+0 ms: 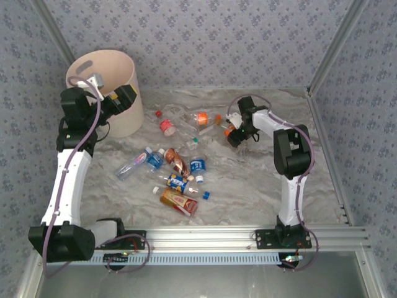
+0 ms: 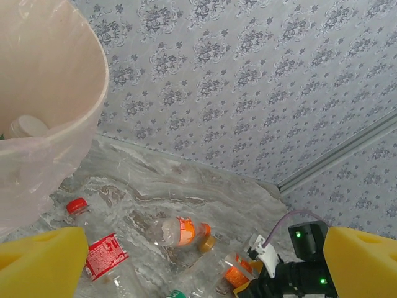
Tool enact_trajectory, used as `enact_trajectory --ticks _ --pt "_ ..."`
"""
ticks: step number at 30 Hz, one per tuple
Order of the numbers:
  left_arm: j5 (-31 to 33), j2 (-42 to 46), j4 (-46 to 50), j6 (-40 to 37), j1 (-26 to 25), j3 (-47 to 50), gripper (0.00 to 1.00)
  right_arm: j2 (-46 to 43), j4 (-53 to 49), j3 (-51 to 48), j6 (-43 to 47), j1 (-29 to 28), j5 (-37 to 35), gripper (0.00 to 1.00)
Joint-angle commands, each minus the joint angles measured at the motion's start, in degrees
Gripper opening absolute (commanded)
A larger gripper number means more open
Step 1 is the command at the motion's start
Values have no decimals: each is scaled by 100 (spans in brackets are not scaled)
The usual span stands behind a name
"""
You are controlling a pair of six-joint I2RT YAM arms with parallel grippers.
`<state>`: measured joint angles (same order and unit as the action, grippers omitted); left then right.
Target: Put the plastic bottles in the bin
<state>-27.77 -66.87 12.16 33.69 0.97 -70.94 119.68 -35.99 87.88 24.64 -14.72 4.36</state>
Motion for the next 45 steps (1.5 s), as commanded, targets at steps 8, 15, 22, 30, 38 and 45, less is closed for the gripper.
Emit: enact_trajectory --ticks 8,15,22,30,38,45 --pt "-468 -181 -200 -72 -186 62 98 -909 842 -1087 -357 75 -41 61" --pt "-545 -419 -441 -141 -673 -3 98 -1935 1627 -2160 -1052 86 -263 55" --pt "-264 -913 -524 -292 -1362 -128 98 -3254 2370 -3299 -1955 -8 -460 53" --pt "39 -1562 -42 -753 -1906 -589 98 -4418 3048 -4391 -2821 -62 262 52" --pt "98 -2298 -487 -241 -2517 -502 98 -4834 5025 -5593 -4126 -342 899 51" --pt "16 -3002 -770 53 -2984 -643 98 -4334 5906 -5677 -4848 -604 1270 51"
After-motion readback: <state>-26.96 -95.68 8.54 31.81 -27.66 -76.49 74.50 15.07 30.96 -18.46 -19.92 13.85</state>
